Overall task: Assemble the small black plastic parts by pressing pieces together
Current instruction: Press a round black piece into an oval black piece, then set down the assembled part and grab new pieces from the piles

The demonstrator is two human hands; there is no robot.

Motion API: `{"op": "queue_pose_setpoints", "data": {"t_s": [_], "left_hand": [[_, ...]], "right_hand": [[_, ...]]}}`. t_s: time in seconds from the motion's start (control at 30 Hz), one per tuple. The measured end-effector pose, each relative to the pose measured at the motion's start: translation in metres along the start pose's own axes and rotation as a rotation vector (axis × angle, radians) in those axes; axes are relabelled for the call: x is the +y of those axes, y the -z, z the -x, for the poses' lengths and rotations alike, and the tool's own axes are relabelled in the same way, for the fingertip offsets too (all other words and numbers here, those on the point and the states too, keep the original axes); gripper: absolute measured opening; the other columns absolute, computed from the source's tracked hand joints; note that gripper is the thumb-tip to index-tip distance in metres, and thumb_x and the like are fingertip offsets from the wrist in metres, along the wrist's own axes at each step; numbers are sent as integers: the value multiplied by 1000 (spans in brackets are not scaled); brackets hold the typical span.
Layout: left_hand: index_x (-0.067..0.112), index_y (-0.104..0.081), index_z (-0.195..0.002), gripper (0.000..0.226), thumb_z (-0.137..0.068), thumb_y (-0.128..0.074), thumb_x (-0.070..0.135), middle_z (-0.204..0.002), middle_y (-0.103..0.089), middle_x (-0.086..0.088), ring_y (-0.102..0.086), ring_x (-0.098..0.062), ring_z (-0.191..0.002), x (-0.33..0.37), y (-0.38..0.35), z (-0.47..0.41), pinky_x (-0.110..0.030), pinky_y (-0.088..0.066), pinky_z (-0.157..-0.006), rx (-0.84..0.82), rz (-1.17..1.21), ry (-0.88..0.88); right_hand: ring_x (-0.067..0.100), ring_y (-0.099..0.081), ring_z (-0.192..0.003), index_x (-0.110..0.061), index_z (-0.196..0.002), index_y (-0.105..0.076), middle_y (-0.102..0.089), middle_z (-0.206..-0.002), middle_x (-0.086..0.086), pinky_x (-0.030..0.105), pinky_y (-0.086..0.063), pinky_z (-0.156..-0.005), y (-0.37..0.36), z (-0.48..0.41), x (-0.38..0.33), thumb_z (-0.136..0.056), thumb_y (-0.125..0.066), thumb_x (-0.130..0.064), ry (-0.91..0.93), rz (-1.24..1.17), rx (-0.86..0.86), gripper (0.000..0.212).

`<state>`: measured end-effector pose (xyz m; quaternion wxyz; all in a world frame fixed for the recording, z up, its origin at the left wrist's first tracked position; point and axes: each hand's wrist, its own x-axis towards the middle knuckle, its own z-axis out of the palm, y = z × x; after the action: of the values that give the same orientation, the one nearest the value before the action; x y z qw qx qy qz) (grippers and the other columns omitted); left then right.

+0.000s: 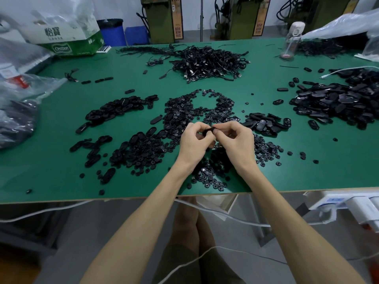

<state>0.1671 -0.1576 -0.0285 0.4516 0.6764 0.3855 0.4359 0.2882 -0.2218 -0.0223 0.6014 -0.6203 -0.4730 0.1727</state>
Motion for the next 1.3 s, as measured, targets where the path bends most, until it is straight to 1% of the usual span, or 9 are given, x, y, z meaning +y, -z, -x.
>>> {"op": "queue_pose_setpoints", "data": {"t_s": [0.1, 0.2, 0.33, 0.47, 0.6, 0.7, 0.83, 1.0, 1.3], "left_hand": [[0, -70, -103, 7, -98, -66, 3, -96, -69, -19, -72, -12, -69, 0, 2, 1, -26, -59, -67, -36, 94, 11], [4, -69, -103, 6, -98, -66, 1, -83, -70, -13, -71, -12, -68, 2, 1, 1, -28, -61, -67, -45, 128, 24], [8, -67, -102, 6, -99, -66, 3, -93, -69, -19, -69, -10, -65, 4, -3, 1, -28, -61, -67, -40, 54, 20], [12, -65, -100, 6, -100, -65, 6, -103, -65, -22, -67, -3, -61, 5, -4, 1, -19, -56, -63, -22, 7, 1], [11, -67, -103, 5, -100, -65, 8, -105, -65, -22, -67, -12, -64, 3, -5, -1, -21, -57, -65, -16, -46, 4], [7, -68, -106, 6, -100, -65, 8, -107, -64, -22, -66, -10, -63, 4, -6, -3, -19, -56, -64, -17, -61, 11], [6, -68, -106, 7, -99, -67, 8, -100, -68, -20, -65, -3, -59, 3, -6, -3, -18, -55, -62, -16, -52, 24], [10, -70, -100, 2, -98, -68, 10, -80, -70, -4, -66, -5, -60, 6, -5, -1, -19, -55, -62, -16, -13, 27], [5, -73, -102, 11, -101, -66, 14, -87, -73, -7, -69, -8, -66, 3, -3, 0, -22, -56, -63, -2, 50, 64]], "right_hand": [[11, -68, -79, -14, -100, -78, -76, -88, 0, 28, -57, -76, 2, -2, 4, -92, -75, -10, -28, -47, 36, 9], [11, -66, -77, -16, -99, -78, -75, -87, 0, 24, -55, -73, 2, -3, 6, -92, -74, -11, -31, -36, 39, 9], [8, -63, -74, -15, -99, -77, -74, -85, 0, 19, -51, -69, 2, -4, 7, -92, -74, -11, -71, -42, 33, 9], [8, -62, -73, -15, -98, -77, -73, -84, 0, 18, -50, -68, 2, -6, 8, -92, -74, -12, -86, -12, 30, 8], [9, -63, -75, -19, -96, -76, -73, -84, -2, 19, -51, -69, 1, -8, 8, -93, -74, -13, -92, -3, 28, 7], [10, -64, -75, -21, -96, -76, -73, -84, -3, 20, -51, -70, 1, -8, 10, -93, -74, -14, -90, 7, 28, 7], [10, -65, -76, -17, -98, -76, -73, -84, -3, 21, -51, -70, 2, -9, 12, -93, -73, -14, -94, -4, 28, 6], [9, -64, -73, -18, -97, -76, -72, -81, -2, 20, -52, -69, 2, -10, 13, -93, -74, -15, -105, -31, 35, 6], [9, -68, -73, -22, -97, -77, -74, -80, -4, 25, -56, -70, 2, -8, 13, -93, -74, -17, -103, -42, 1, 7]]}}
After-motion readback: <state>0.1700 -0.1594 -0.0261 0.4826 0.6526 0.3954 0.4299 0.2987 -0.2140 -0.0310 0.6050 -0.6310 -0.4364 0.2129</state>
